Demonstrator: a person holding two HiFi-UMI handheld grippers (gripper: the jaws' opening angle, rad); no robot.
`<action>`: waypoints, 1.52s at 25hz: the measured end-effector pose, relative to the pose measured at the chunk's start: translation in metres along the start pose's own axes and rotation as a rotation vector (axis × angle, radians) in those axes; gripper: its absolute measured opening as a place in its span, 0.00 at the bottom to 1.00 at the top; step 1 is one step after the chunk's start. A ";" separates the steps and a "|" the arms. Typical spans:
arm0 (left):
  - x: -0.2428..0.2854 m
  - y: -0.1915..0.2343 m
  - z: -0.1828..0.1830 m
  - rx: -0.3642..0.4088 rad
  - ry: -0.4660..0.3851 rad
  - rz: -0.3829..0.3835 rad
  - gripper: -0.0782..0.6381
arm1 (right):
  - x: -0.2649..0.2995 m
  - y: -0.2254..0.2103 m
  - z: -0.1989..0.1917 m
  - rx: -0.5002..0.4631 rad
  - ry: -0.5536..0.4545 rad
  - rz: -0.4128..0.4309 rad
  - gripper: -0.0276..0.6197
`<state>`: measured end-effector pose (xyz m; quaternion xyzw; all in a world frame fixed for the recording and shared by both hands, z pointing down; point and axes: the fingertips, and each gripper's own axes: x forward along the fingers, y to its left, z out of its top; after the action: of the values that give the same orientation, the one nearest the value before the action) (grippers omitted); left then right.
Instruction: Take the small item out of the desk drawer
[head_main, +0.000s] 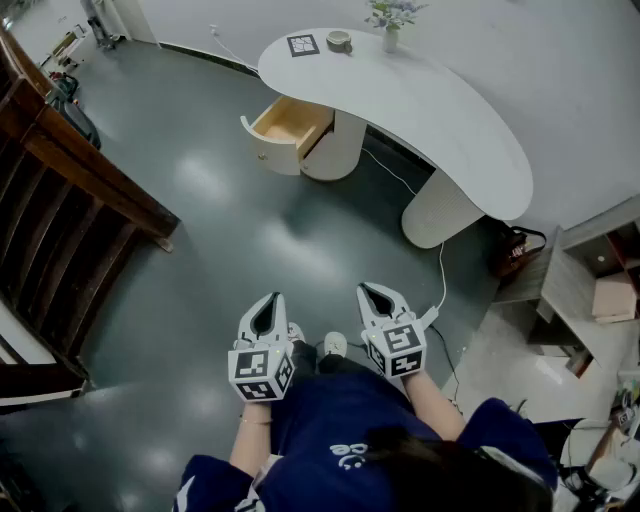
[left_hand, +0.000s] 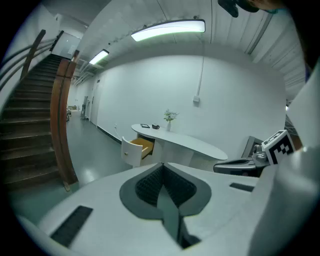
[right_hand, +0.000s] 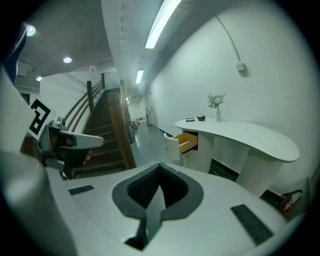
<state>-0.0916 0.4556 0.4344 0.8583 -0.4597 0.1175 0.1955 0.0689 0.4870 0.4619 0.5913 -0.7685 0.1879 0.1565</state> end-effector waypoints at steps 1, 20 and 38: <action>-0.002 0.000 0.001 0.006 -0.002 -0.004 0.11 | -0.002 0.002 0.000 -0.003 0.001 -0.003 0.05; 0.033 0.044 0.028 0.074 -0.007 -0.161 0.12 | 0.036 0.014 0.018 0.083 -0.016 -0.127 0.05; 0.072 0.112 0.037 0.085 0.021 -0.131 0.12 | 0.114 0.028 0.031 0.089 0.001 -0.092 0.05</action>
<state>-0.1451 0.3298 0.4544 0.8928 -0.3948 0.1330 0.1712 0.0124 0.3816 0.4841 0.6325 -0.7312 0.2146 0.1387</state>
